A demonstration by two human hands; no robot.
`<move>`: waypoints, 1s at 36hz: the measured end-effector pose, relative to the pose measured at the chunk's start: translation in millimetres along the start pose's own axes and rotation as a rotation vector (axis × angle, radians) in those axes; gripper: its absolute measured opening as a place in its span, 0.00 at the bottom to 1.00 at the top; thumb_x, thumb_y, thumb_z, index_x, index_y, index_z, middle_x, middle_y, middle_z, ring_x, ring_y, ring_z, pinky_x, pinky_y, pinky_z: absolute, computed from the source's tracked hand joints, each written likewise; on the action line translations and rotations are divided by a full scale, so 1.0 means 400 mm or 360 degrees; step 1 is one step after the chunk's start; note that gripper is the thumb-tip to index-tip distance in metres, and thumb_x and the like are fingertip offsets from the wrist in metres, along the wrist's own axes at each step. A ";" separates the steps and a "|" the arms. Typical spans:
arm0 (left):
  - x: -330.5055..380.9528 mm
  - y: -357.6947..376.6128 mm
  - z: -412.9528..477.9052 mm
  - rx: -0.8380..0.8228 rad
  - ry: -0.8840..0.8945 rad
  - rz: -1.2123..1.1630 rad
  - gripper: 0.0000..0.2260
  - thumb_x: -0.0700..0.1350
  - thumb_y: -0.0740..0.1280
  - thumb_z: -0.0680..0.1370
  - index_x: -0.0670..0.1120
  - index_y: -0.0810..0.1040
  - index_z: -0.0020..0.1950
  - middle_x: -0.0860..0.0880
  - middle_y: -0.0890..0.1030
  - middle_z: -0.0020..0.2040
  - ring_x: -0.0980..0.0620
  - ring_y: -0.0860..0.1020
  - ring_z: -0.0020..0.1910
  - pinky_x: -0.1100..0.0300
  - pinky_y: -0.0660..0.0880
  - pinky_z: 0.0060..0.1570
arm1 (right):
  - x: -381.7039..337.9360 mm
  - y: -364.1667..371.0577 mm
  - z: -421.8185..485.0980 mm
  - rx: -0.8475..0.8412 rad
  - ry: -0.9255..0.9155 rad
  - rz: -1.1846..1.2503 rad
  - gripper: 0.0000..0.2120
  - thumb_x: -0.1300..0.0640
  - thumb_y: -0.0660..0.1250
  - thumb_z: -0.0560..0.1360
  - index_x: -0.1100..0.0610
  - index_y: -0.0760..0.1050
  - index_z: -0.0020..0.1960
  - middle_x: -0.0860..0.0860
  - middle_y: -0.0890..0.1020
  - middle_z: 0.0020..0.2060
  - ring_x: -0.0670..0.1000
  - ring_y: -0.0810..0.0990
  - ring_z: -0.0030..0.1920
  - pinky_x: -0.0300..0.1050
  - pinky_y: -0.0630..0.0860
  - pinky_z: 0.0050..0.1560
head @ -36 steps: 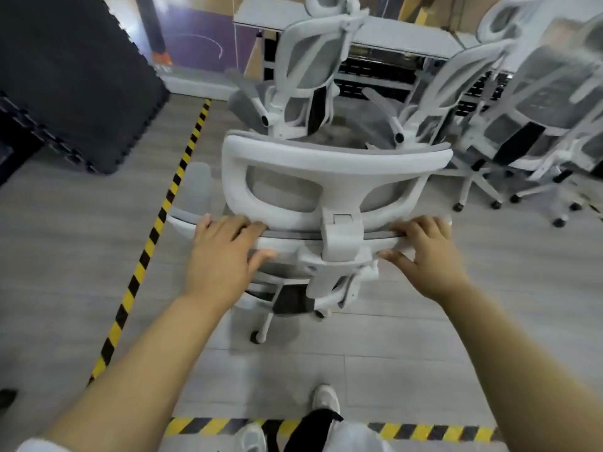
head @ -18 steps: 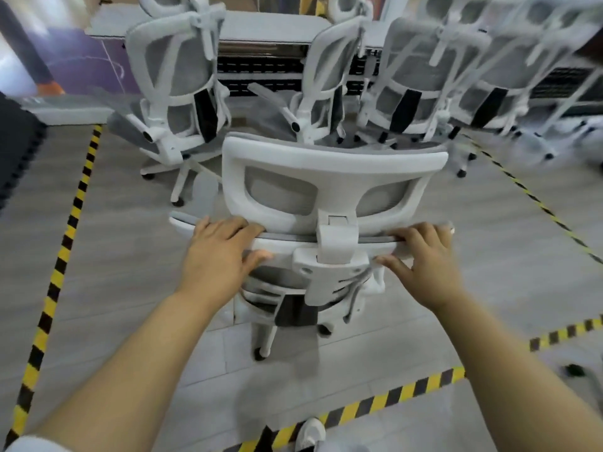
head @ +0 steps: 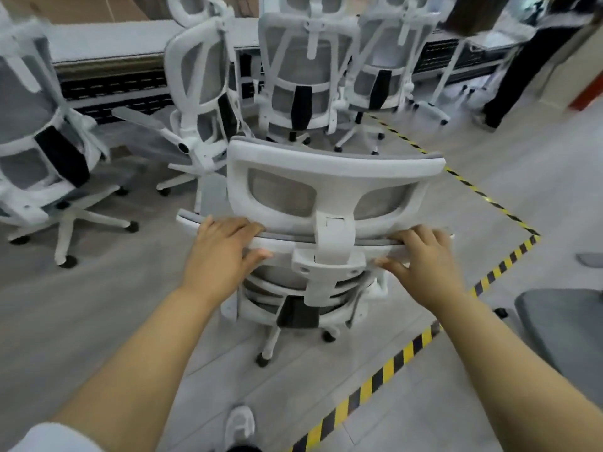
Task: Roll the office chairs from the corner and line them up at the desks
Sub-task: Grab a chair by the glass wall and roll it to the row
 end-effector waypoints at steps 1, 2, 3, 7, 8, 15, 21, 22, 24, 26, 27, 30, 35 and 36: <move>0.011 0.015 0.035 -0.0007 0.0030 -0.0008 0.25 0.63 0.59 0.71 0.47 0.80 0.55 0.47 0.81 0.53 0.44 0.77 0.53 0.50 0.59 0.62 | 0.024 -0.003 0.012 -0.0005 0.0038 -0.0013 0.26 0.41 0.69 0.68 0.59 0.77 0.56 0.56 0.77 0.49 0.65 0.70 0.52 0.54 0.68 0.55; 0.022 0.030 0.070 -0.0017 0.0062 -0.0021 0.25 0.63 0.58 0.71 0.47 0.80 0.55 0.47 0.81 0.53 0.44 0.77 0.53 0.47 0.61 0.61 | 0.048 -0.005 0.026 -0.0011 0.0077 -0.0031 0.27 0.39 0.68 0.68 0.59 0.77 0.56 0.55 0.77 0.49 0.64 0.70 0.53 0.54 0.68 0.55; 0.033 0.042 0.106 -0.0014 0.0095 -0.0033 0.26 0.63 0.58 0.71 0.46 0.80 0.55 0.47 0.81 0.53 0.44 0.77 0.53 0.46 0.63 0.60 | 0.072 -0.005 0.040 -0.0021 0.0111 -0.0050 0.28 0.37 0.65 0.68 0.58 0.77 0.57 0.55 0.77 0.50 0.64 0.70 0.53 0.54 0.68 0.56; 0.066 0.095 0.251 0.0001 0.0185 -0.0101 0.27 0.64 0.57 0.70 0.48 0.80 0.57 0.48 0.80 0.56 0.46 0.75 0.56 0.51 0.57 0.63 | 0.162 -0.014 0.098 -0.0020 0.0251 -0.0088 0.27 0.38 0.67 0.68 0.57 0.77 0.58 0.55 0.77 0.51 0.62 0.70 0.55 0.53 0.68 0.56; 0.076 0.110 0.288 -0.0008 0.0225 -0.0113 0.27 0.65 0.57 0.70 0.48 0.79 0.57 0.48 0.80 0.56 0.47 0.74 0.57 0.53 0.57 0.63 | 0.183 -0.016 0.113 -0.0006 0.0276 -0.0101 0.27 0.39 0.68 0.68 0.57 0.77 0.58 0.55 0.77 0.52 0.63 0.70 0.55 0.53 0.68 0.56; 0.156 0.200 0.520 -0.0061 0.0408 -0.0188 0.25 0.63 0.61 0.71 0.48 0.79 0.59 0.48 0.80 0.57 0.50 0.71 0.58 0.45 0.60 0.66 | 0.335 -0.011 0.218 -0.0054 0.0559 -0.0105 0.26 0.40 0.68 0.69 0.53 0.74 0.62 0.52 0.73 0.58 0.58 0.65 0.60 0.51 0.67 0.59; 0.238 0.294 0.705 -0.0143 0.0520 -0.0202 0.26 0.63 0.60 0.72 0.48 0.77 0.61 0.50 0.79 0.58 0.47 0.73 0.59 0.44 0.62 0.66 | 0.475 -0.022 0.306 -0.0039 0.0697 -0.0126 0.26 0.41 0.67 0.71 0.54 0.73 0.63 0.53 0.73 0.60 0.58 0.65 0.61 0.50 0.64 0.63; 0.255 0.309 0.732 -0.0143 0.0536 -0.0199 0.24 0.62 0.62 0.73 0.48 0.77 0.61 0.50 0.78 0.59 0.48 0.73 0.60 0.45 0.61 0.67 | 0.501 -0.025 0.319 -0.0027 0.0713 -0.0129 0.26 0.41 0.67 0.71 0.54 0.73 0.63 0.53 0.73 0.60 0.58 0.65 0.61 0.50 0.64 0.62; 0.291 0.336 0.786 -0.0125 0.0550 -0.0205 0.23 0.60 0.64 0.73 0.49 0.76 0.63 0.50 0.78 0.60 0.48 0.72 0.61 0.47 0.57 0.68 | 0.557 -0.030 0.347 -0.0010 0.0747 -0.0122 0.26 0.42 0.68 0.71 0.55 0.73 0.63 0.53 0.73 0.60 0.58 0.65 0.61 0.49 0.63 0.62; 0.328 0.365 0.836 -0.0119 0.0550 -0.0205 0.21 0.58 0.66 0.74 0.49 0.75 0.64 0.50 0.77 0.61 0.48 0.71 0.63 0.49 0.55 0.69 | 0.617 -0.034 0.377 -0.0011 0.0772 -0.0116 0.26 0.42 0.68 0.71 0.55 0.73 0.63 0.53 0.73 0.59 0.58 0.64 0.61 0.48 0.63 0.62; 0.346 0.382 0.861 -0.0118 0.0552 -0.0201 0.22 0.58 0.66 0.74 0.49 0.75 0.64 0.50 0.77 0.61 0.49 0.71 0.63 0.49 0.55 0.70 | 0.649 -0.036 0.393 -0.0012 0.0780 -0.0123 0.26 0.41 0.68 0.71 0.55 0.73 0.63 0.52 0.73 0.60 0.58 0.65 0.61 0.49 0.63 0.62; 0.407 0.435 0.937 -0.0126 0.0581 -0.0199 0.25 0.63 0.60 0.73 0.48 0.76 0.63 0.49 0.78 0.59 0.48 0.73 0.61 0.44 0.60 0.69 | 0.749 -0.043 0.440 -0.0013 0.0797 -0.0139 0.26 0.41 0.67 0.71 0.54 0.72 0.64 0.52 0.73 0.60 0.57 0.64 0.62 0.50 0.64 0.63; 0.510 0.523 1.061 -0.0109 0.0563 -0.0180 0.27 0.64 0.55 0.73 0.48 0.76 0.62 0.49 0.78 0.58 0.47 0.73 0.60 0.43 0.62 0.67 | 0.918 -0.060 0.531 0.0005 0.0757 -0.0104 0.27 0.41 0.66 0.71 0.54 0.72 0.64 0.51 0.73 0.61 0.57 0.64 0.63 0.49 0.64 0.63; 0.533 0.537 1.083 -0.0094 0.0555 -0.0173 0.28 0.64 0.55 0.73 0.48 0.76 0.62 0.48 0.78 0.59 0.47 0.73 0.60 0.44 0.61 0.68 | 0.954 -0.063 0.548 0.0009 0.0748 -0.0101 0.27 0.41 0.66 0.71 0.54 0.72 0.64 0.51 0.73 0.60 0.57 0.64 0.62 0.49 0.64 0.63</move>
Point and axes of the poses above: each hand's wrist, its own z-axis towards the middle knuckle, its own y-axis out of the palm, x = y × z, the point moved 9 cm from there along z, towards the middle knuckle
